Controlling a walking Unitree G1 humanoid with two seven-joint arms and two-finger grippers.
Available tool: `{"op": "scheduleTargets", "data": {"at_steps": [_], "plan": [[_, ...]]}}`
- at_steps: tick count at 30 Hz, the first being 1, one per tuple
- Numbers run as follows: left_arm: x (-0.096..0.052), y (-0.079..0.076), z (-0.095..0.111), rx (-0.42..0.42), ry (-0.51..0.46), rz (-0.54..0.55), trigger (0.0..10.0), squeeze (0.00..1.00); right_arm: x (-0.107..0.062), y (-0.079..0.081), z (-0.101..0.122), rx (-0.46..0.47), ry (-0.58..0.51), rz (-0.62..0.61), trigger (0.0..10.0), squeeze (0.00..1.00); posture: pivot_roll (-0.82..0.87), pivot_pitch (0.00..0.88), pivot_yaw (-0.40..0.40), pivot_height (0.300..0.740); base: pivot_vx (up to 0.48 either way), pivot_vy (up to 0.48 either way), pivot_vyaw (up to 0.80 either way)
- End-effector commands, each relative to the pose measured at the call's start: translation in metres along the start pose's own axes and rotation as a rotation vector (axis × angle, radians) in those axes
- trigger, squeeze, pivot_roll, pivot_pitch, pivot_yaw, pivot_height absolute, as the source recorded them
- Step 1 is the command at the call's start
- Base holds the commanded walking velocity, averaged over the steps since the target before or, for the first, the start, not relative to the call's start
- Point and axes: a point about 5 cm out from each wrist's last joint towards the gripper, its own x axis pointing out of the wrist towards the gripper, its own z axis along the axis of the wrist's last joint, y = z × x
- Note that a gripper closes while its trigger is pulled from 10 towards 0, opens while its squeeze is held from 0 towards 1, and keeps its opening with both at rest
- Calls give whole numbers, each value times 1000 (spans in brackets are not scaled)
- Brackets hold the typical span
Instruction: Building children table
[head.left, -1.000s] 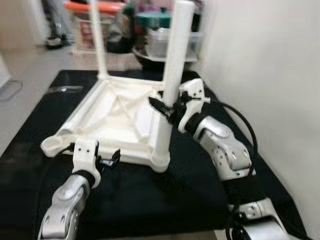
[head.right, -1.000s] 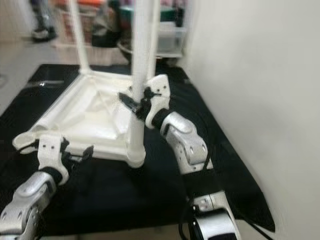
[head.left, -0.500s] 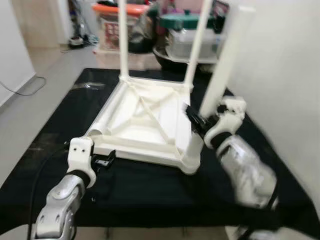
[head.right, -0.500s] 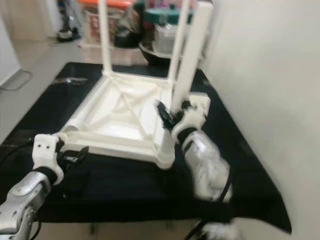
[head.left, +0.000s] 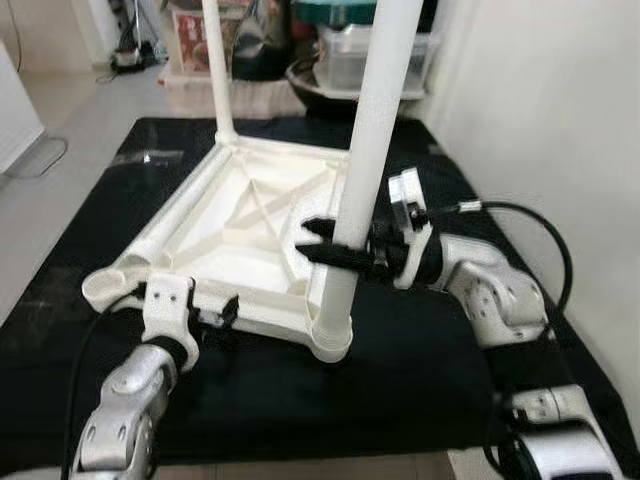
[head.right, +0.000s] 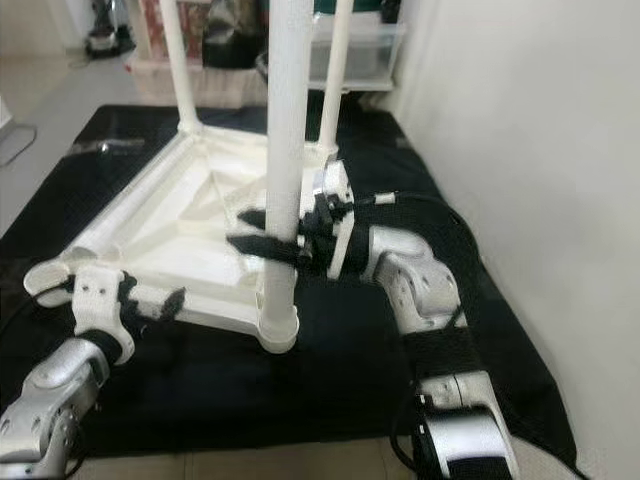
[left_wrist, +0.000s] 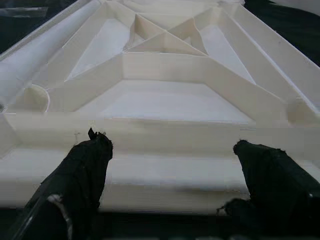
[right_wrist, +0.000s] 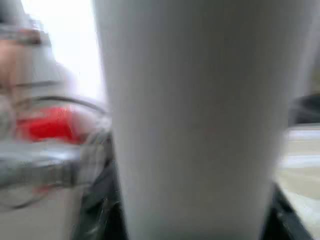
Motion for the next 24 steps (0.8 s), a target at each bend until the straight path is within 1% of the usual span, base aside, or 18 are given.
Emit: {"op": "scheduleTargets", "data": {"at_steps": [1,2,3,5,8,9,10,11,12,13,14,15,16,17,18,20,22,24], "plan": [[-1,-5,0,-7,0,-21,10000,0,-21,-47,-43,103,166,-751,0,0,81,0,-93,740,0,0,0],[-2,-5,1,-7,0,-23,10000,0,-41,-58,-49,148,168,-1047,0,0,81,0,-92,740,0,0,0],[-2,-5,1,-8,0,-23,10000,0,-58,-59,-53,184,156,-1205,0,0,81,0,-92,740,0,0,0],[-2,-5,1,-8,0,-23,10000,0,-58,-59,-53,184,156,-1205,0,0,81,0,-92,740,0,0,0],[-3,-5,1,-8,-1,-25,10000,0,-71,-50,-56,188,135,-1290,0,0,79,0,-88,740,0,0,0],[-3,-5,2,-8,-1,-27,10000,0,-73,-33,-58,212,101,-1263,0,0,75,0,-81,740,0,0,0],[-3,-5,2,-8,-1,-27,10000,0,-73,-33,-58,212,101,-1263,0,0,75,0,-81,740,0,0,0],[-3,-4,2,-7,-1,-30,10000,0,-58,-5,-46,201,-10,-1050,10000,0,56,0,-65,740,0,0,0],[-3,-3,2,-7,-1,-33,10000,0,-45,19,-34,237,-127,-817,10000,0,49,0,-60,740,0,0,0],[-3,-3,2,-7,-1,-33,10000,0,-45,19,-34,237,-127,-817,10000,0,49,0,-60,740,0,0,0],[-3,-3,2,-8,0,-35,10000,0,-36,34,-25,253,-205,-656,10000,0,49,0,-60,740,0,0,0],[-1,-3,2,-5,1,-41,10000,0,-31,39,-15,249,-256,-502,10000,1000,45,0,-56,740,0,0,0],[0,-4,2,-3,2,-46,10000,0,-28,39,-4,225,-265,-327,10000,1000,50,0,-56,740,0,0,0],[0,-4,2,-3,2,-46,10000,0,-28,39,-4,225,-265,-327,10000,1000,50,0,-56,740,0,0,0],[1,-4,2,-2,2,-49,10000,0,-26,38,3,202,-262,-217,10000,0,51,0,-57,740,0,0,0],[2,-4,2,-5,2,-52,10000,0,-26,31,15,151,-219,-51,10000,0,62,0,-71,740,0,0,0],[2,-5,2,-6,2,-52,10000,0,-27,29,16,135,-199,-33,10000,0,62,0,-71,740,0,0,0],[1,-5,2,-13,-6,-47,10000,0,-20,34,-3,70,-63,169,9686,0,72,0,-85,740,0,0,0]]}}
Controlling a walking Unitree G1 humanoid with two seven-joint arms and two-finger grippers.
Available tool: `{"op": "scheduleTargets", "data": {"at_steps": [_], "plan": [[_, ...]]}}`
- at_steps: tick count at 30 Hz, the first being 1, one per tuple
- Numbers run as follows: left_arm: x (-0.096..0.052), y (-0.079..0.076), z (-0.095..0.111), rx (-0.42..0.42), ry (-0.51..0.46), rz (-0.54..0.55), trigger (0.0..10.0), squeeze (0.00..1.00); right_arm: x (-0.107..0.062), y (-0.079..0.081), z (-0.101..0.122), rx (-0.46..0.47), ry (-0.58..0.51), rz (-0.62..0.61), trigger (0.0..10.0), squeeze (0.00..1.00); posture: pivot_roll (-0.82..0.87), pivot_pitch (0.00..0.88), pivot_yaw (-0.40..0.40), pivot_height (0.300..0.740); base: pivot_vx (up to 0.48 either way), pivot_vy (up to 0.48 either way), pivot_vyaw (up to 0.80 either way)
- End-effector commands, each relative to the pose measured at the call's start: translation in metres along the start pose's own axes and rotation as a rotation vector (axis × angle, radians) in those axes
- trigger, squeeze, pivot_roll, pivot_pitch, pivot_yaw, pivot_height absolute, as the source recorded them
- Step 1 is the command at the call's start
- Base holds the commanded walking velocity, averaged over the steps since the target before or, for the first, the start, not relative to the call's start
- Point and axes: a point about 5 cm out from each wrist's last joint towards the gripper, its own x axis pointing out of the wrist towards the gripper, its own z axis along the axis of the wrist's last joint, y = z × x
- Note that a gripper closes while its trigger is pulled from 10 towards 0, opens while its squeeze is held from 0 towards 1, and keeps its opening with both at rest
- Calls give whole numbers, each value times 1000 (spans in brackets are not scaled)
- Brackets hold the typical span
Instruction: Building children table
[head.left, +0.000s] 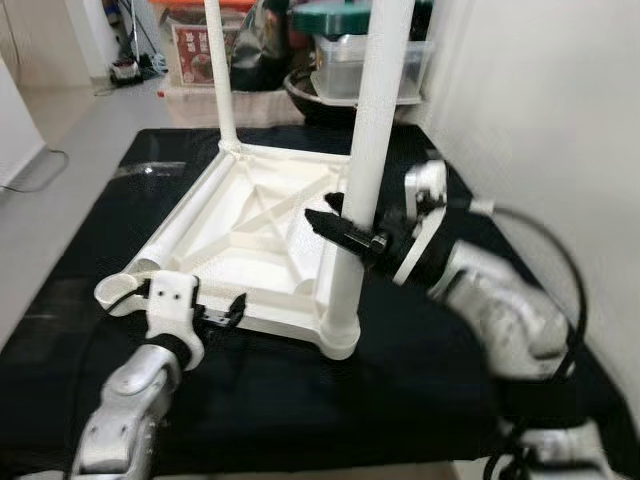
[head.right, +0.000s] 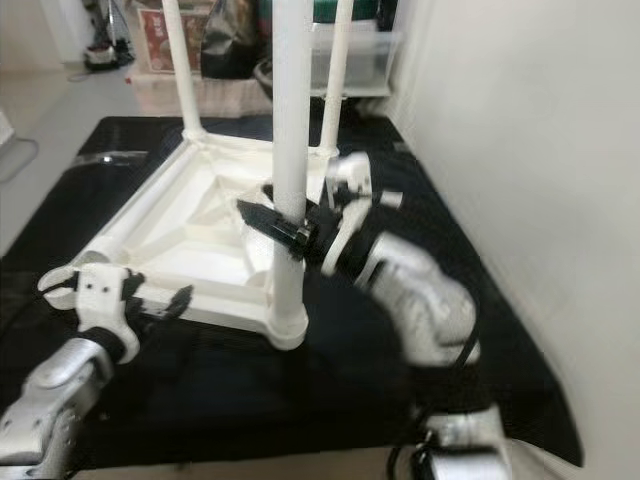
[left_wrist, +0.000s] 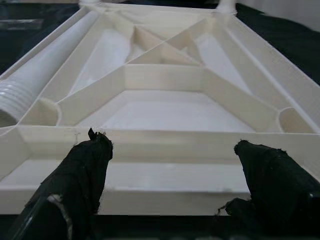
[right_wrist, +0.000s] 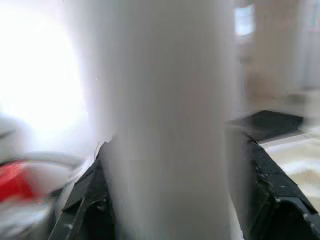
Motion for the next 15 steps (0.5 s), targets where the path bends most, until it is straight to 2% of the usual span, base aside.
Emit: {"op": "scheduleTargets", "data": {"at_steps": [1,2,3,5,6,7,8,9,10,11,12,13,15], "plan": [[-2,-1,-3,-11,5,-4,10000,0,8,8,-25,25,101,157,9686,0,72,0,-85,740,0,0,0],[-2,-1,-3,-13,2,-1,10000,0,9,10,-34,19,152,218,9686,0,72,0,-85,740,0,0,0],[-3,-2,-3,-15,0,2,10000,0,13,7,-47,16,209,164,0,0,83,0,-101,740,0,0,0],[-3,-2,-3,-15,0,2,10000,0,13,7,-47,16,209,164,0,0,83,0,-101,740,0,0,0],[-4,-2,-3,-17,-2,5,10000,0,19,-6,-63,3,278,-39,0,0,87,0,-103,740,0,0,0],[-4,-2,-3,-17,-2,5,10000,0,19,-6,-63,3,278,-39,0,0,87,0,-103,740,0,0,0],[-5,-2,-3,-18,-3,7,10000,0,15,-35,-75,-6,315,-453,0,0,82,0,-96,740,0,0,0],[-5,-2,-3,-18,-3,7,10000,0,15,-35,-75,-6,315,-453,0,0,82,0,-96,740,0,0,0],[-6,-2,-3,-19,-3,8,10000,0,-4,-58,-83,-2,333,-850,0,0,72,0,-89,740,0,0,0],[-6,-2,-3,-19,-3,8,10000,0,-4,-58,-83,-2,333,-850,0,0,72,0,-89,740,0,0,0],[-7,-3,-3,-20,-3,4,10000,0,-31,-70,-89,8,336,-1137,0,0,73,0,-88,740,0,0,0],[-6,-3,-2,-20,-2,0,10000,0,-54,-73,-91,7,330,-1324,0,0,73,0,-88,740,0,0,0],[-6,-3,-2,-20,-2,0,10000,0,-54,-73,-91,7,330,-1324,0,0,73,0,-88,740,0,0,0]]}}
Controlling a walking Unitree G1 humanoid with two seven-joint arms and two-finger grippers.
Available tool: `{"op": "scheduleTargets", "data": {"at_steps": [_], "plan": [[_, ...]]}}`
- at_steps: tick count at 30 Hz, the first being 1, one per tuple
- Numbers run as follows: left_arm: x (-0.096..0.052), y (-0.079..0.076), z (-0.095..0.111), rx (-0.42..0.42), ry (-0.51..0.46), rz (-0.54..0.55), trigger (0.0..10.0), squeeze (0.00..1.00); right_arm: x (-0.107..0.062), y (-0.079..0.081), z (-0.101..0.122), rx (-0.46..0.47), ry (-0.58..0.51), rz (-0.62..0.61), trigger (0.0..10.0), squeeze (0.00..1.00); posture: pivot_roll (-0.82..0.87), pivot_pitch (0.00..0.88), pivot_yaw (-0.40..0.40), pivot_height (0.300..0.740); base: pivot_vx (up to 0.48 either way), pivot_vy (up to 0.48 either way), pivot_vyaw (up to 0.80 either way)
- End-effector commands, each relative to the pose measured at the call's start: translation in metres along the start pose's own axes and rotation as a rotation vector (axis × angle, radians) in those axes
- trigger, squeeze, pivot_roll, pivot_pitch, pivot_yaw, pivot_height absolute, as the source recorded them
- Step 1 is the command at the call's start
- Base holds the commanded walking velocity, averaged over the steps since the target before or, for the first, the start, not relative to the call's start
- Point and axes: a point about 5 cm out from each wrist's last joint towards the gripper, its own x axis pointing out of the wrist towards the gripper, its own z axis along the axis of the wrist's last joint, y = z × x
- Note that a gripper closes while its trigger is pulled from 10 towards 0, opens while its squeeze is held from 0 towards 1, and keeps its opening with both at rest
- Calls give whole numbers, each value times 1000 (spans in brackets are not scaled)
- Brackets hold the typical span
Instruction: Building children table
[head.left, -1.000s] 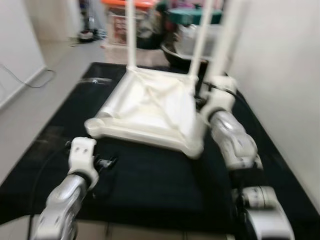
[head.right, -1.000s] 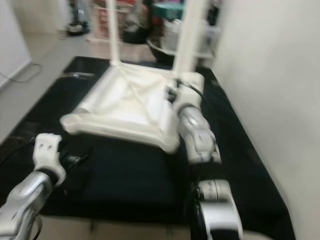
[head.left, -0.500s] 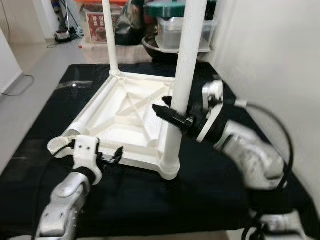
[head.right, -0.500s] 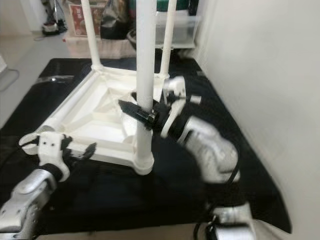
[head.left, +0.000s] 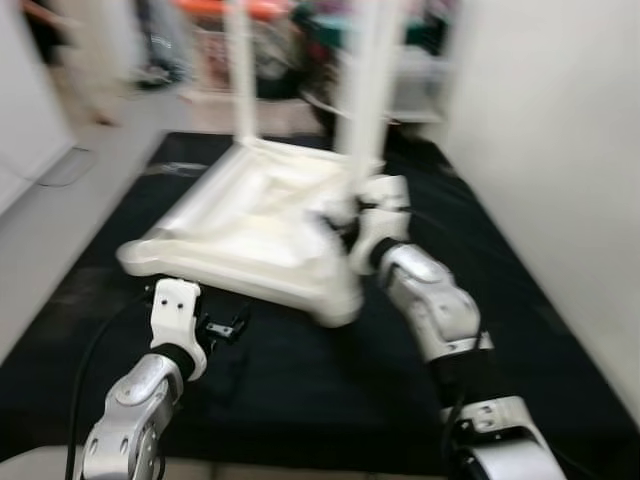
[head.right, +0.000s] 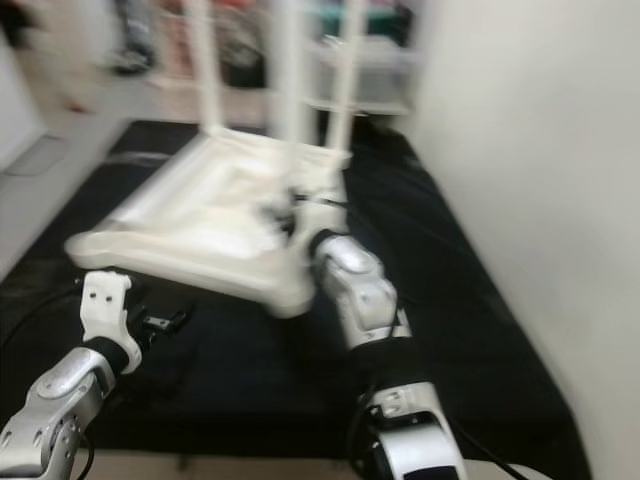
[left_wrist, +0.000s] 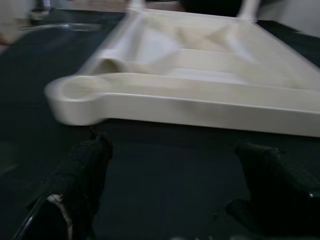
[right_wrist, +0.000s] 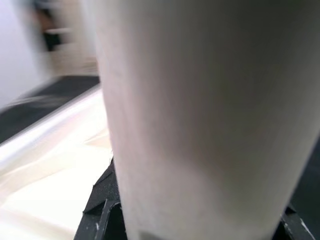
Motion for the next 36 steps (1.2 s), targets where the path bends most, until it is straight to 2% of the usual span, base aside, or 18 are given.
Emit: {"op": "scheduleTargets", "data": {"at_steps": [1,2,4,6,7,10,11,17,18,20,21,22,23,25,27,33,34,36], "plan": [[2,-4,2,0,-1,-25,10000,0,-16,-34,-46,-2,190,-203,0,0,63,0,-78,740,0,0,0],[2,-4,2,0,-1,-25,10000,0,-16,-34,-46,-2,190,-203,0,0,63,0,-78,740,0,0,0],[3,-3,2,1,1,-30,10000,0,-41,-14,-31,97,90,-6,10000,0,45,0,-63,740,0,0,0],[4,-3,2,1,2,-31,10000,0,-49,-2,-21,120,28,120,10000,0,41,0,-60,740,0,0,0],[4,-2,2,1,2,-33,10000,0,-54,9,-9,137,-49,238,10000,1000,40,0,-58,740,0,0,0],[5,-2,2,2,3,-34,10000,0,-57,30,5,225,-71,510,10000,1000,42,0,-60,740,0,0,0],[5,-2,2,1,2,-38,10000,0,-55,45,28,156,-142,845,10000,0,54,0,-63,740,0,0,0],[6,-2,1,-11,-3,-46,10000,0,-53,57,32,-21,-143,1231,10000,0,81,0,-87,740,0,0,0],[6,-2,1,-14,-5,-45,10000,0,-53,60,24,-38,-102,1289,5961,0,91,0,-102,740,0,0,0],[5,-2,0,-15,-6,-43,10000,0,-54,64,16,-40,-60,1330,5961,0,91,0,-102,740,0,0,0],[5,-2,0,-15,-6,-43,10000,0,-54,64,16,-40,-60,1330,5961,0,91,0,-102,740,0,0,0],[4,-3,0,-16,-7,-40,10000,0,-43,65,8,-34,-10,1227,0,0,102,0,-115,740,0,0,0],[3,-3,0,-17,-9,-35,10000,0,-15,58,-4,-58,53,846,0,0,108,0,-120,740,0,0,0],[3,-3,0,-17,-9,-35,10000,0,-15,58,-4,-58,53,846,0,0,108,0,-120,740,0,0,0],[1,-4,-1,-21,-12,-28,10000,0,10,7,-31,-27,181,46,0,0,104,0,-109,740,0,0,0],[-1,-3,0,-20,-7,-40,10000,0,-21,-24,-46,48,201,-227,0,0,85,0,-88,740,0,0,0],[-1,-3,0,-19,-4,-48,10000,0,-30,-12,-33,51,109,-80,10000,0,70,0,-76,740,0,0,0],[-1,-2,0,-18,-3,-53,10000,0,-37,-2,-23,47,43,34,10000,0,70,0,-76,740,0,0,0]]}}
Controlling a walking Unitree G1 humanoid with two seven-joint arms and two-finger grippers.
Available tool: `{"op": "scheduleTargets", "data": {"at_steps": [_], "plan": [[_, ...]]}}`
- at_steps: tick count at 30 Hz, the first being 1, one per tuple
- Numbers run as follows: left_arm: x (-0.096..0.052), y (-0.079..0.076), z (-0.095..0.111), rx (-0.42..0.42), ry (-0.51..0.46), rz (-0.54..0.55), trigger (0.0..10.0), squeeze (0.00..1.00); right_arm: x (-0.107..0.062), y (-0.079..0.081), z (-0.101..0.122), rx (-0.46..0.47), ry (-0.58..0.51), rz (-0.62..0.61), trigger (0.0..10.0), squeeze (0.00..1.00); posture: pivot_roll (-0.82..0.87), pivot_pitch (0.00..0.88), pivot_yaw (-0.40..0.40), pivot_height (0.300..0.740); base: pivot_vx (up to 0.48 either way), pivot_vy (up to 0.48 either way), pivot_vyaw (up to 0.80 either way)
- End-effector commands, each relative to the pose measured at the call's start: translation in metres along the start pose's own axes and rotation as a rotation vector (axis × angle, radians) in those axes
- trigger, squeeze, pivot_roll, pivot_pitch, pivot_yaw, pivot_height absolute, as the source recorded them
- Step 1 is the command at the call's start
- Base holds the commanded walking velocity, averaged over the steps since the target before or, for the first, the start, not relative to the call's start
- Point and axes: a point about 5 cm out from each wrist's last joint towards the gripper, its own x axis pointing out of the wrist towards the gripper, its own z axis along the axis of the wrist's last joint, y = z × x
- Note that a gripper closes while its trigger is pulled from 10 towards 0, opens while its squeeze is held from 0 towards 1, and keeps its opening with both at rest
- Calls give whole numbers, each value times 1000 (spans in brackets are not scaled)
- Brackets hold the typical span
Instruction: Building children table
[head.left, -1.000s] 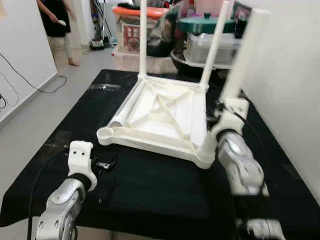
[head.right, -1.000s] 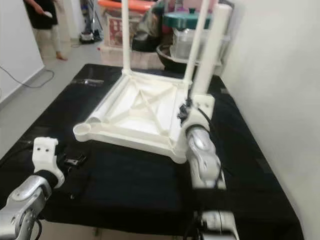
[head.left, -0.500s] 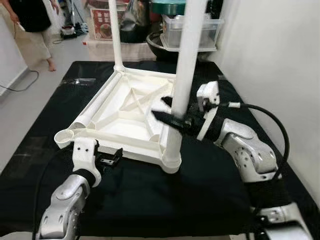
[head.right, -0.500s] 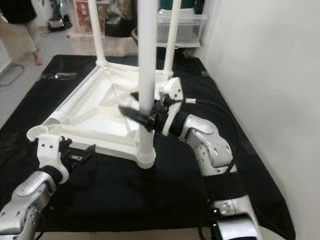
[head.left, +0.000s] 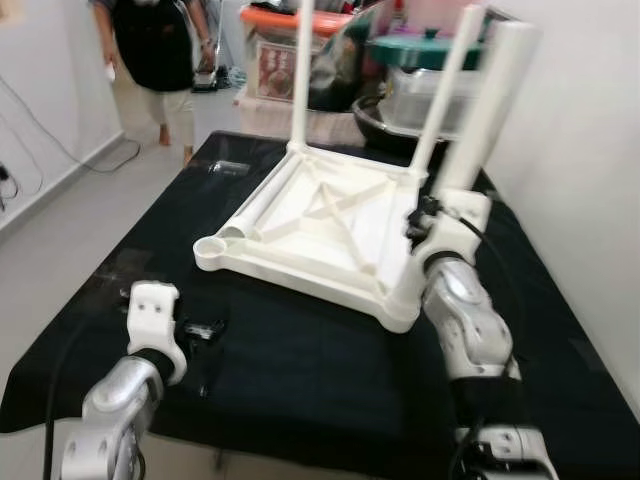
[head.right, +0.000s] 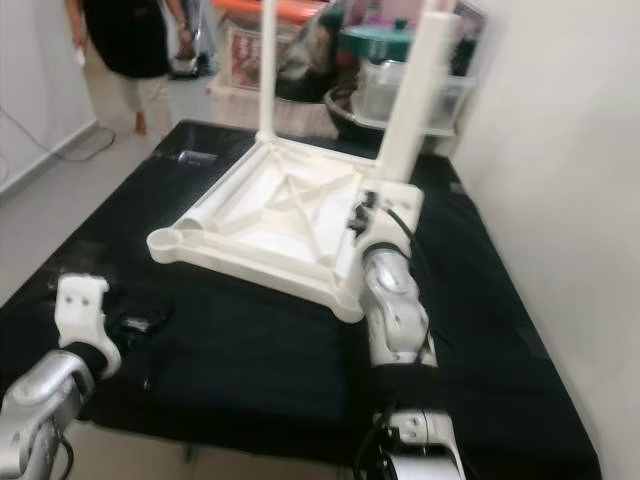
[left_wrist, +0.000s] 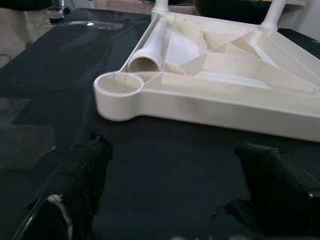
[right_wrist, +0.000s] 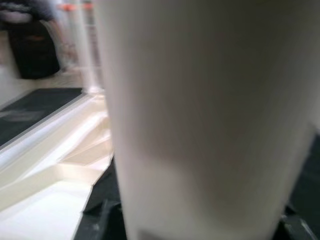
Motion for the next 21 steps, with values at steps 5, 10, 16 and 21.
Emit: {"op": "scheduleTargets", "data": {"at_steps": [5,10,16,21], "plan": [[5,-6,1,-6,2,-44,10000,0,-13,36,27,96,-80,623,10000,0,60,0,-67,740,0,0,0],[7,-6,2,-7,0,-47,10000,0,-11,49,47,56,-102,977,10000,0,67,0,-68,740,0,0,0],[7,-6,2,-8,-5,-48,10000,0,-7,70,30,-58,-23,1346,4941,0,87,0,-84,740,0,0,0],[5,-6,3,-11,-11,-41,10000,0,26,73,1,-45,94,898,0,0,103,0,-105,740,0,0,0]]}}
